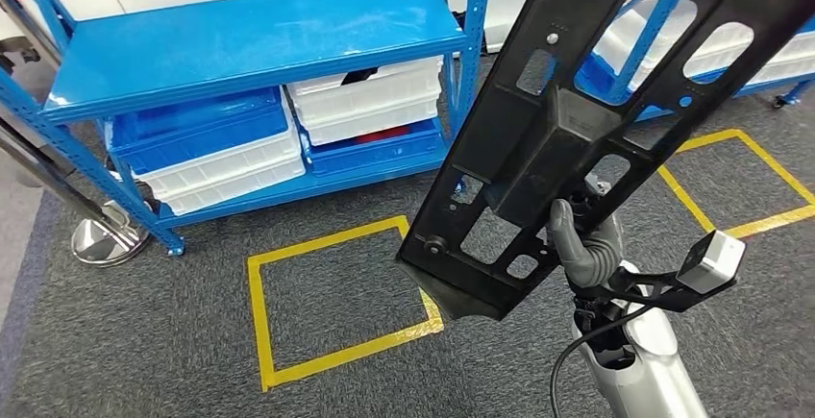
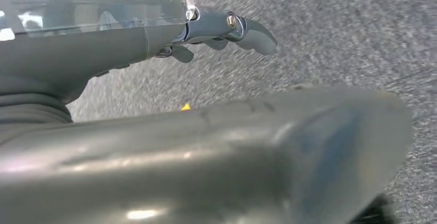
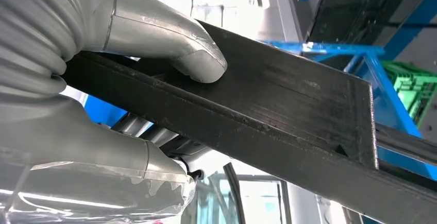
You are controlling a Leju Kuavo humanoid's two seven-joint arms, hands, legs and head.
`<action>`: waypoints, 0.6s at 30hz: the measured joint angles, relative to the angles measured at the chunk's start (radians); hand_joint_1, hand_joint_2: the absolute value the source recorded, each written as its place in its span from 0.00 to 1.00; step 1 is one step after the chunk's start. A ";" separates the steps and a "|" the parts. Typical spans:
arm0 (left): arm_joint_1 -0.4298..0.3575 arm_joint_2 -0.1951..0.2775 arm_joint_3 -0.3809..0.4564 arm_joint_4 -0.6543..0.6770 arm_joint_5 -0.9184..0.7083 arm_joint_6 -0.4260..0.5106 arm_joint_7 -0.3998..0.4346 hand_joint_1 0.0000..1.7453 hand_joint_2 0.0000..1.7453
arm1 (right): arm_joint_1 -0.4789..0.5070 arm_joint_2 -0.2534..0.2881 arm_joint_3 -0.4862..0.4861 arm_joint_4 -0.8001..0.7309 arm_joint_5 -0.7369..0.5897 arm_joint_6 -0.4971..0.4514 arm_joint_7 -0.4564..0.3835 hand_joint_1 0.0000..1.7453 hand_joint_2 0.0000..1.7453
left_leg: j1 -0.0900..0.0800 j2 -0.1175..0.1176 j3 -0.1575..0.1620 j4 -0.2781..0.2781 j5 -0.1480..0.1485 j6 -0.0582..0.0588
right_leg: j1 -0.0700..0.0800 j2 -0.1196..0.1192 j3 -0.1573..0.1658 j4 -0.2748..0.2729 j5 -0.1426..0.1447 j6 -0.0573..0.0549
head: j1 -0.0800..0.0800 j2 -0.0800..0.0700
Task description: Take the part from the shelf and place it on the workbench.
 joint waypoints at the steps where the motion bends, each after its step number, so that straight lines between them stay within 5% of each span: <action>1: 0.000 0.001 0.000 0.000 -0.001 0.000 -0.001 0.00 0.00 | 0.000 0.000 -0.002 -0.004 0.000 0.000 0.000 1.00 1.00 | 0.000 -0.024 0.026 -0.060 0.025 0.006 | 0.000 0.011 -0.002 0.001 0.002 0.003 | 0.000 0.000; 3: -0.001 0.003 -0.001 0.000 -0.001 0.000 -0.002 0.00 0.00 | 0.006 0.001 -0.006 -0.010 0.001 0.001 0.000 1.00 1.00 | -0.002 -0.052 0.050 -0.116 0.035 0.013 | -0.005 0.032 -0.010 0.001 0.008 0.015 | 0.000 0.000; 5: -0.004 0.003 -0.001 0.000 -0.002 0.000 -0.002 0.00 0.00 | 0.018 0.001 -0.010 -0.018 0.002 0.005 0.000 1.00 1.00 | -0.002 -0.032 0.054 -0.131 0.037 0.018 | -0.008 0.045 -0.018 -0.002 0.015 0.029 | 0.000 0.000; 7: -0.005 0.002 -0.001 0.000 -0.001 0.000 -0.001 0.00 0.00 | 0.026 0.001 -0.016 -0.025 0.002 0.011 -0.001 1.00 1.00 | 0.002 -0.009 0.058 -0.149 0.048 0.027 | -0.003 0.010 -0.031 0.019 -0.002 0.039 | 0.000 0.000; 9: -0.004 0.001 -0.001 0.000 -0.001 0.000 0.000 0.00 0.00 | 0.028 0.002 -0.021 -0.027 0.002 0.016 -0.002 1.00 1.00 | 0.002 0.017 0.060 -0.157 0.053 0.035 | -0.001 -0.044 -0.077 0.117 -0.060 0.046 | 0.000 0.000; 11: -0.002 0.001 -0.001 0.000 -0.001 0.000 0.002 0.00 0.00 | 0.031 0.002 -0.022 -0.027 0.002 0.018 -0.001 1.00 1.00 | -0.001 0.044 0.057 -0.154 0.053 0.037 | -0.005 -0.062 -0.130 0.236 -0.108 0.054 | 0.000 0.000; 12: -0.001 0.001 -0.001 0.000 -0.001 0.000 0.003 0.00 0.00 | 0.033 0.003 -0.024 -0.027 0.002 0.018 -0.001 1.00 1.00 | -0.002 0.057 0.055 -0.152 0.052 0.037 | -0.008 -0.065 -0.138 0.256 -0.107 0.057 | 0.000 0.000; 13: -0.002 0.001 -0.001 0.000 -0.002 0.001 0.004 0.00 0.00 | 0.035 0.003 -0.025 -0.027 0.002 0.020 -0.001 1.00 1.00 | -0.003 0.070 0.054 -0.150 0.050 0.036 | -0.009 -0.069 -0.125 0.238 -0.090 0.059 | 0.000 0.000; 15: -0.004 0.001 -0.001 0.000 -0.002 0.001 0.005 0.00 0.00 | 0.036 0.003 -0.030 -0.028 0.002 0.027 -0.002 1.00 1.00 | -0.003 0.092 0.053 -0.143 0.045 0.031 | -0.008 -0.100 -0.053 0.112 -0.037 0.058 | 0.000 0.000; 18: -0.005 0.000 -0.002 0.000 -0.005 0.002 0.006 0.00 0.00 | 0.044 0.007 -0.038 -0.034 0.005 0.033 -0.006 1.00 1.00 | -0.010 0.115 0.053 -0.133 0.037 0.017 | 0.002 -0.135 0.006 -0.003 -0.012 0.037 | 0.000 0.000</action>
